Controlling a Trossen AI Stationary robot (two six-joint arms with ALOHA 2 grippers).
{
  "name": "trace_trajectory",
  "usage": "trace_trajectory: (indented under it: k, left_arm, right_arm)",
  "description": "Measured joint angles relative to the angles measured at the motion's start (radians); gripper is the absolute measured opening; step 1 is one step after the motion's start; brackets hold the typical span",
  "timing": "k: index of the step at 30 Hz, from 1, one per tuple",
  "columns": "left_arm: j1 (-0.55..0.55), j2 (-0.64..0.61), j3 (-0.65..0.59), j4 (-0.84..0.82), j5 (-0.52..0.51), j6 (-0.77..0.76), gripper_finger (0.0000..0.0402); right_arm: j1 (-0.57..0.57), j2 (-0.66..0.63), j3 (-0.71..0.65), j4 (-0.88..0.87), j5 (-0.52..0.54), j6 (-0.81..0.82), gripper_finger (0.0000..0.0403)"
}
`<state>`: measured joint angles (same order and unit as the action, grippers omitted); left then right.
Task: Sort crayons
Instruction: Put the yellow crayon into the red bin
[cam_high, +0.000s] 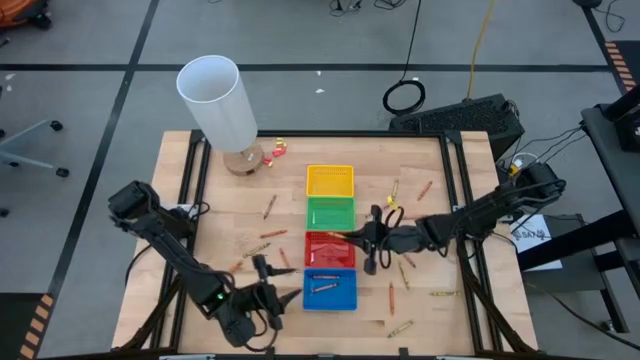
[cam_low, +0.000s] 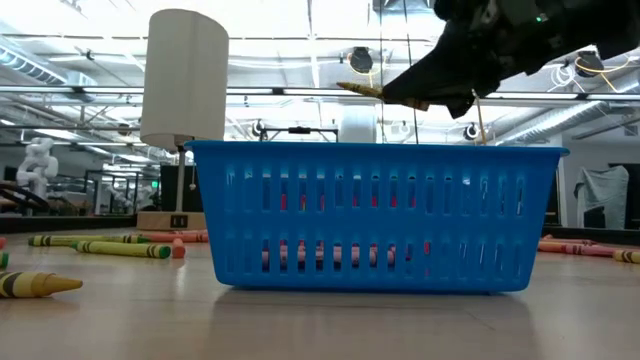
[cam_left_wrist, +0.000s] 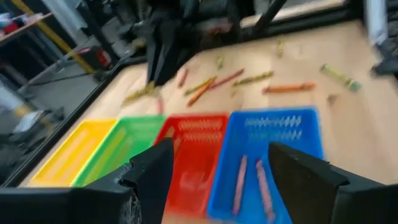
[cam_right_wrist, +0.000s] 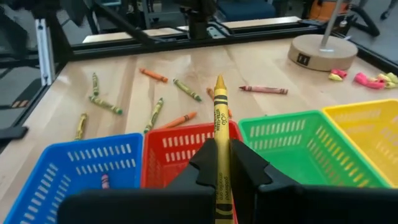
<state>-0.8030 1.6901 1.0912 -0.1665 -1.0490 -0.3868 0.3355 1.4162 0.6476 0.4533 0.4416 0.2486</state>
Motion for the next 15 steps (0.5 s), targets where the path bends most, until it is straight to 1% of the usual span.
trace_trajectory:
  k: [3, 7, 11, 15]
  left_arm:
    - [-0.016, -0.031, -0.053, -0.005, -0.018, -0.084, 0.0257]
    - [-0.031, -0.046, -0.099, 0.009, -0.022, -0.151, 0.0243]
    - [-0.036, -0.047, -0.121, 0.045, -0.02, -0.156, 0.0229]
    - [-0.038, -0.046, -0.17, 0.105, -0.022, -0.128, 0.0216]
  right_arm:
    - [-0.011, 0.003, 0.0, 0.012, 0.0, 0.006, 0.0004]
    - [-0.014, 0.04, -0.001, 0.091, 0.0, 0.017, 0.0004]
    - [-0.014, 0.11, 0.0, 0.19, 0.001, 0.014, 0.0004]
    - [-0.016, 0.168, -0.001, 0.229, 0.001, 0.015, 0.0004]
